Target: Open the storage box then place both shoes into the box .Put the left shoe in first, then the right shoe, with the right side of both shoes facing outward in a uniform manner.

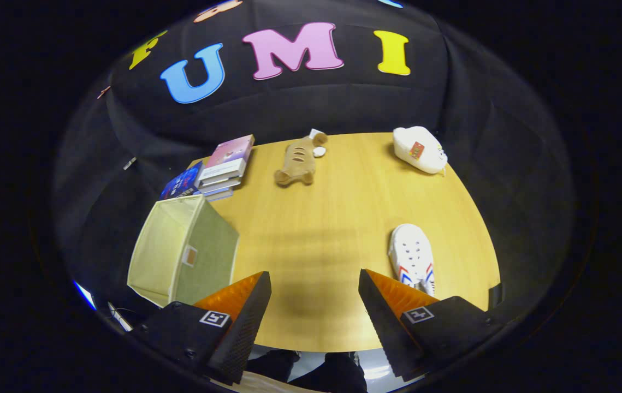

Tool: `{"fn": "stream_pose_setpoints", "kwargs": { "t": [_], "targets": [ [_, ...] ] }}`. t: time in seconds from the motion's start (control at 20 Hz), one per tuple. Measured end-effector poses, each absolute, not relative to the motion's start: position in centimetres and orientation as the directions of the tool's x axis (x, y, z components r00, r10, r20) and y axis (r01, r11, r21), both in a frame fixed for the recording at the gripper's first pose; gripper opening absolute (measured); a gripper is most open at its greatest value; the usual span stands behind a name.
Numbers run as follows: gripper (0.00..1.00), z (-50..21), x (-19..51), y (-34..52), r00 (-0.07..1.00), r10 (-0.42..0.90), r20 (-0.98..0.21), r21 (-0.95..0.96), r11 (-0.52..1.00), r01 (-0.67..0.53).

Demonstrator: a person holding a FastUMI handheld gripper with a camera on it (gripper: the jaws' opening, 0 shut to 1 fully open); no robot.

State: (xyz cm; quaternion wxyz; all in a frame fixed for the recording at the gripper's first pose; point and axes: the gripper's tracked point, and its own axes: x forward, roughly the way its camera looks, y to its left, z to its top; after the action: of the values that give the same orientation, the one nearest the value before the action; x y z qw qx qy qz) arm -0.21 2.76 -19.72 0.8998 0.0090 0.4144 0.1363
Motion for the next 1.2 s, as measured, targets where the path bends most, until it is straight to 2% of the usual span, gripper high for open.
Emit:
{"fn": "stream_pose_setpoints", "kwargs": {
  "t": [0.3,0.6,0.85,1.1,1.2],
  "targets": [
    [0.99,-24.8,1.4,-8.3,0.591,0.140,-0.794,0.035,0.982,-0.185],
    [0.99,-31.5,2.4,-13.9,0.508,0.093,-0.856,0.019,0.988,-0.151],
    [0.99,-35.8,2.3,-16.0,0.428,0.073,-0.901,0.014,0.990,-0.138],
    [0.99,-37.5,3.6,-14.5,0.388,0.117,-0.914,0.064,0.987,-0.147],
    [0.86,-37.9,3.9,-13.5,0.360,0.154,-0.920,0.110,0.984,-0.141]
  ]
}}
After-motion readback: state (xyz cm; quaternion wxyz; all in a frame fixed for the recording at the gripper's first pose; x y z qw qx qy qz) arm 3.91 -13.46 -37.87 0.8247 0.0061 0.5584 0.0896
